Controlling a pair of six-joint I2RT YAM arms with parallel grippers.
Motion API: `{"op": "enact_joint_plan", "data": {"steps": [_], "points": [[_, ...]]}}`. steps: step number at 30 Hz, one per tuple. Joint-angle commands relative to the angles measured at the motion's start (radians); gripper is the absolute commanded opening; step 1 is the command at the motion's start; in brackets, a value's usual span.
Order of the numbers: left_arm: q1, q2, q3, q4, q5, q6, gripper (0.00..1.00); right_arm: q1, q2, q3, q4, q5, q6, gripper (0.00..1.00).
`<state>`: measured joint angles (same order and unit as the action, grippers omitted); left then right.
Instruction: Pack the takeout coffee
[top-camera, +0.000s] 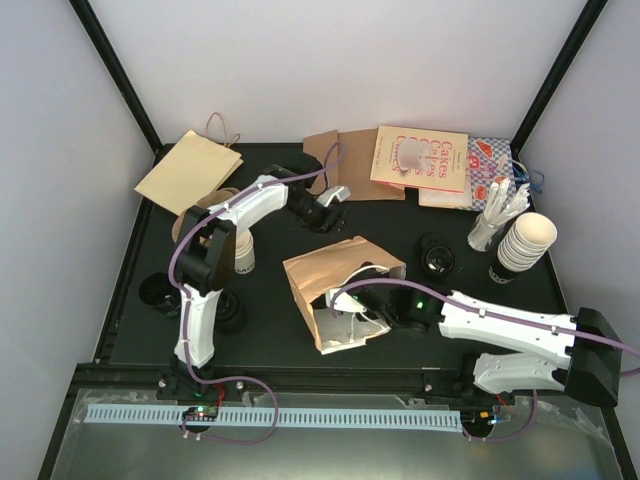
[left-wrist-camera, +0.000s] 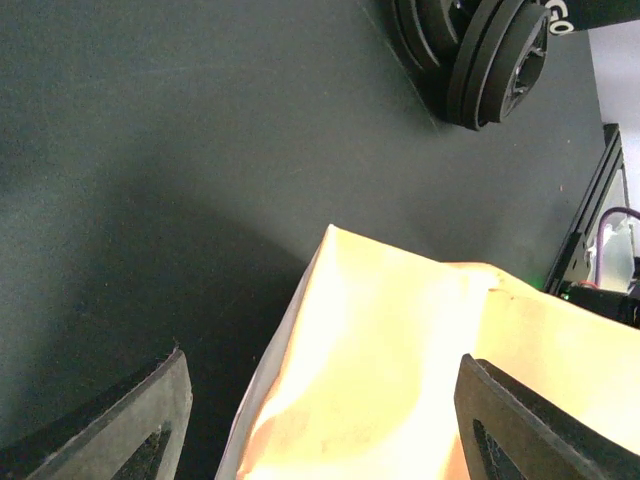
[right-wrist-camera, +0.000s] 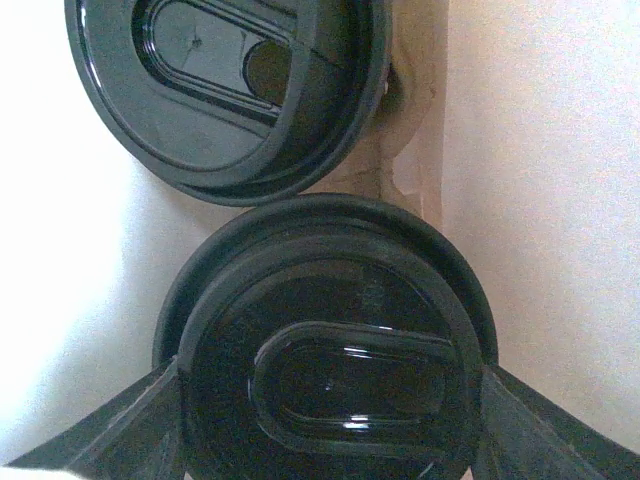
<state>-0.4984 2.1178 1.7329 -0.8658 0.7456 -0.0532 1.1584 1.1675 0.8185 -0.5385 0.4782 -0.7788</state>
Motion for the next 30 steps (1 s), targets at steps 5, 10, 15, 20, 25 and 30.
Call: {"op": "enact_joint_plan", "data": {"steps": [5,10,15,20,25,30], "points": [[0.03,-0.027,-0.021,0.022,0.014,-0.008,0.74,-0.054,0.031,0.02,0.04,-0.051,-0.002,0.44],[0.036,-0.028,-0.032,0.027,0.014,-0.005,0.74,-0.089,0.065,0.02,0.08,-0.068,-0.023,0.44],[0.045,-0.029,-0.069,0.056,0.005,-0.017,0.72,-0.14,0.098,0.047,0.085,-0.101,-0.031,0.44],[0.072,-0.075,-0.108,0.12,-0.004,-0.054,0.73,-0.174,0.128,0.086,0.054,-0.145,-0.014,0.44],[0.092,-0.111,-0.118,0.141,-0.034,-0.075,0.75,-0.195,0.164,0.116,0.033,-0.163,0.001,0.44],[0.123,-0.167,-0.172,0.219,-0.057,-0.123,0.77,-0.215,0.208,0.159,0.004,-0.194,0.027,0.44]]}}
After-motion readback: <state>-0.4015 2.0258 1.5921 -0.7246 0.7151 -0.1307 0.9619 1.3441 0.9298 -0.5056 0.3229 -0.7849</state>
